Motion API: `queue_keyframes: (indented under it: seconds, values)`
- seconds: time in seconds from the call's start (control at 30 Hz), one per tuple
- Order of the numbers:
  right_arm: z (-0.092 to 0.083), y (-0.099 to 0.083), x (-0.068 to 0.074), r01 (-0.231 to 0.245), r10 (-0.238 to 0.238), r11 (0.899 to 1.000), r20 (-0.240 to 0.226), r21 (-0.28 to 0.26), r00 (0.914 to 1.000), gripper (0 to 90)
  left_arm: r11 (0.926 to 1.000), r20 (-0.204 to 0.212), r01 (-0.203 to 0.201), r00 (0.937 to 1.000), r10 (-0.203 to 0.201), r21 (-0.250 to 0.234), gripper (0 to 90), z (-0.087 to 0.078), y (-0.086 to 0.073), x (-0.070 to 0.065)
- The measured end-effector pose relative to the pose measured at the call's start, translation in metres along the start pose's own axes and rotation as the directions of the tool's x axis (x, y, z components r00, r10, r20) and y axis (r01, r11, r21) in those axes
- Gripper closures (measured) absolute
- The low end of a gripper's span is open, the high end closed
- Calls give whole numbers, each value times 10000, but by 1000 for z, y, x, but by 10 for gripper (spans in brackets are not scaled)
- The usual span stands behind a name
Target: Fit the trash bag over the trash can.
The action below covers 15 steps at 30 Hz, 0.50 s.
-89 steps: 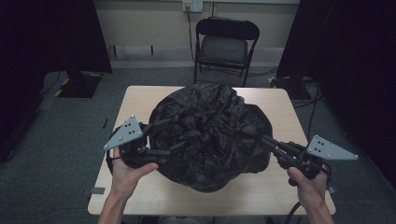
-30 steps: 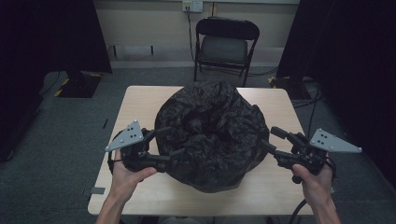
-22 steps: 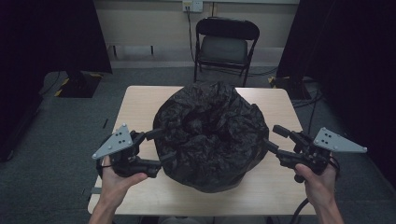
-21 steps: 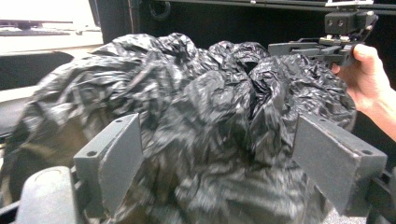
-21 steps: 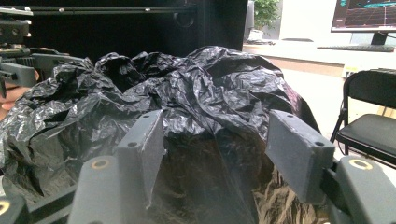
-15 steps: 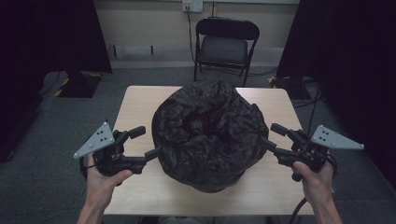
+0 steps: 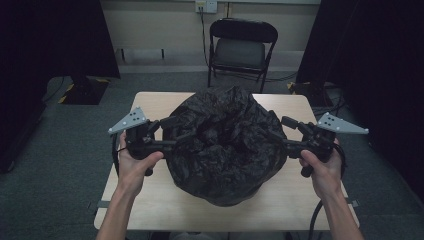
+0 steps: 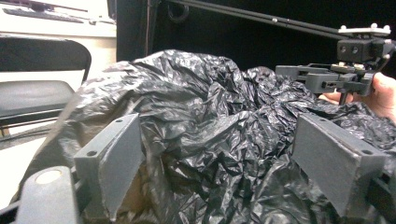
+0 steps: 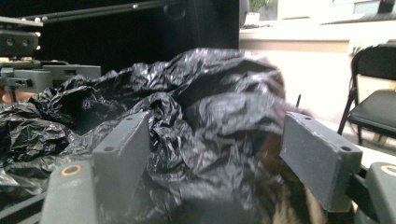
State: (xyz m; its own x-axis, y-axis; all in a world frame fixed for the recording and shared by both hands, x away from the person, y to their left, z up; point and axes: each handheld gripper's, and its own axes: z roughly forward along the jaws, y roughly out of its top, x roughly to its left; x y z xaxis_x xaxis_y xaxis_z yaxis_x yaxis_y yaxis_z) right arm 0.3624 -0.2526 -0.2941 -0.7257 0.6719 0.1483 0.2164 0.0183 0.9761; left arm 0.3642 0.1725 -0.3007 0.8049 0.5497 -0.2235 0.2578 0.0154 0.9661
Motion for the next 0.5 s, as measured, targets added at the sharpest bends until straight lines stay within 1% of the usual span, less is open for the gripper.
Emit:
queue_keyframes:
  seconds: [0.07,0.1,0.13,0.2,0.3,0.37,0.5]
  values:
    - [4,-3,1,-14,17,9997,-141,229,9999,255,9999,33,62,10000,-62,97,162,3,-3,0]
    - [6,-5,2,0,6,9993,-174,371,9998,260,9999,59,21,10000,-22,118,162,4,-4,0]
    - [8,-7,3,-8,16,9990,-190,439,9998,247,9999,161,17,9999,-20,157,164,4,-6,-1]
    - [9,-9,5,-14,18,9992,-92,411,10000,242,9998,371,51,9993,-57,172,188,6,-8,-2]
    - [9,-11,6,-102,104,9993,-58,369,9999,246,9996,558,145,9983,-157,231,200,8,-9,-5]
    - [7,-11,6,-67,69,9993,-51,377,10000,249,9996,562,6,9984,-23,291,187,8,-9,-9]
    - [3,-12,11,9,-6,9992,-65,411,10000,249,9992,603,-101,9982,77,385,181,3,-9,-15]
